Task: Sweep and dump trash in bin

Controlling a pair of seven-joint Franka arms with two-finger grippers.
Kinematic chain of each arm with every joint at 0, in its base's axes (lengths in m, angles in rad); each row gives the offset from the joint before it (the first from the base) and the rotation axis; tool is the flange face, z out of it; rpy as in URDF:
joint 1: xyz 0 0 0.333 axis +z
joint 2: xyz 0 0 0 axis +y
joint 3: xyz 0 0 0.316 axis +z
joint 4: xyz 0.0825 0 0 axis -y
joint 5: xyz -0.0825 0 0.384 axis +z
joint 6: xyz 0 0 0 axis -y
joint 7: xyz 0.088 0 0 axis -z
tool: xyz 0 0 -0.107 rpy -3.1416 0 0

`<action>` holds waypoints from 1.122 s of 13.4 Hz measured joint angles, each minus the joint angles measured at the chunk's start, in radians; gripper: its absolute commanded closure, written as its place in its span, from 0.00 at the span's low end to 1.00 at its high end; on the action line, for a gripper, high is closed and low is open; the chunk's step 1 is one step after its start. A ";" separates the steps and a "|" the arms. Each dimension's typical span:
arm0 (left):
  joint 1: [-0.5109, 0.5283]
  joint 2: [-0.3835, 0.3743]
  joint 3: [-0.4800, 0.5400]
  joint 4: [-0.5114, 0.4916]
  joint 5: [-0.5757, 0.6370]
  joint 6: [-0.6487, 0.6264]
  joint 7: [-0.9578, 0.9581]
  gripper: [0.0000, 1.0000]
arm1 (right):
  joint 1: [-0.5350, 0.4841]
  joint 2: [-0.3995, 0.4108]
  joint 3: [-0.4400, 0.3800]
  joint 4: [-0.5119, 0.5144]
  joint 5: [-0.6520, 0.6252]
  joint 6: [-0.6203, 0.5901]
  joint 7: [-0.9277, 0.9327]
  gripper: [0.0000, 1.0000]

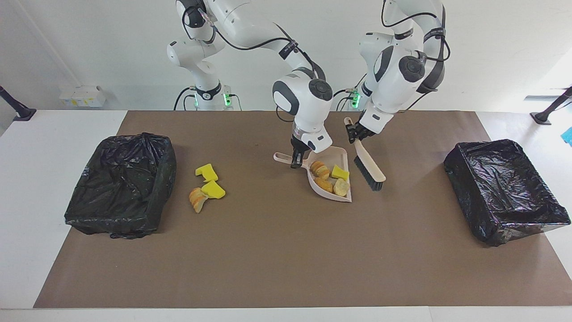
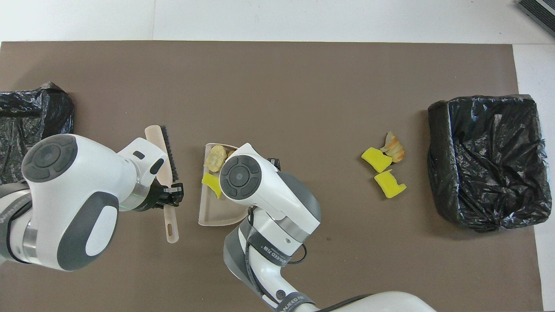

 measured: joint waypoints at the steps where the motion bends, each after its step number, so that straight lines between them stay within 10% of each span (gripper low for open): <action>1: 0.025 0.000 0.000 0.005 0.011 -0.017 0.039 1.00 | 0.000 0.000 0.000 0.000 0.000 0.000 0.000 1.00; 15: 0.149 0.006 -0.001 0.014 0.033 -0.106 0.172 1.00 | -0.005 -0.008 -0.001 0.001 0.024 0.026 0.036 1.00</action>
